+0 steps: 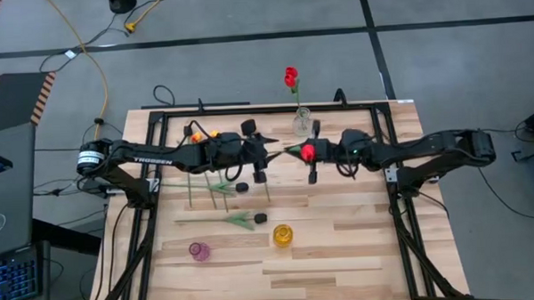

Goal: Sort flowers into vase by color
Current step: Put the red flower into the transparent vase

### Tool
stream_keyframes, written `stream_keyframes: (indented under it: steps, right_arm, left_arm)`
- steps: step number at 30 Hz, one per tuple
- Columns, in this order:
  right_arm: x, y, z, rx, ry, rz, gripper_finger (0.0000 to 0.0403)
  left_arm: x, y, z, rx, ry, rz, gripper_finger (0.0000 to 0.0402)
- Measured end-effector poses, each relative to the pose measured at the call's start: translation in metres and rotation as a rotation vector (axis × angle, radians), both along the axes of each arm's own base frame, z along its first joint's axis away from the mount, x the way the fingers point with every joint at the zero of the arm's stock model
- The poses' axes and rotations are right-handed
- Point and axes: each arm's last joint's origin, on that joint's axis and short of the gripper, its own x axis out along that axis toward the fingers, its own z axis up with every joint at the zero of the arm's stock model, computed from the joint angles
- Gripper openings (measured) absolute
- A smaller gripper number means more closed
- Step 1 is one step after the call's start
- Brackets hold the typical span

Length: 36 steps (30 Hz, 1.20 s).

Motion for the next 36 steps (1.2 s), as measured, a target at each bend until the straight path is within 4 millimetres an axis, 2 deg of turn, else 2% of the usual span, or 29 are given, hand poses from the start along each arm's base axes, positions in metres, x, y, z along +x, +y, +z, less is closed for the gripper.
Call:
stream_keyframes:
  steps: [5,11,19,28,36]
  right_arm:
    - [-0.024,-0.016,0.018,-0.01,0.001,-0.079,0.0048]
    - [-0.058,-0.033,0.037,-0.031,-0.018,-0.252,0.0046]
    - [-0.092,-0.043,0.054,0.0,-0.077,-0.356,0.0046]
    - [-0.112,-0.05,0.058,0.054,-0.087,-0.434,0.0046]
    - [-0.114,-0.056,0.064,0.108,-0.018,-0.476,0.0046]
  left_arm:
    - [-0.001,0.001,-0.003,0.011,0.033,0.05,0.0165]
    - [-0.003,0.001,-0.007,-0.008,0.068,0.061,0.0165]
    - [-0.004,0.001,-0.01,-0.034,0.103,0.069,0.0165]
    - [-0.004,0.001,-0.011,-0.051,0.1,0.075,0.0165]
    - [-0.004,0.001,-0.011,-0.055,0.098,0.076,0.0165]
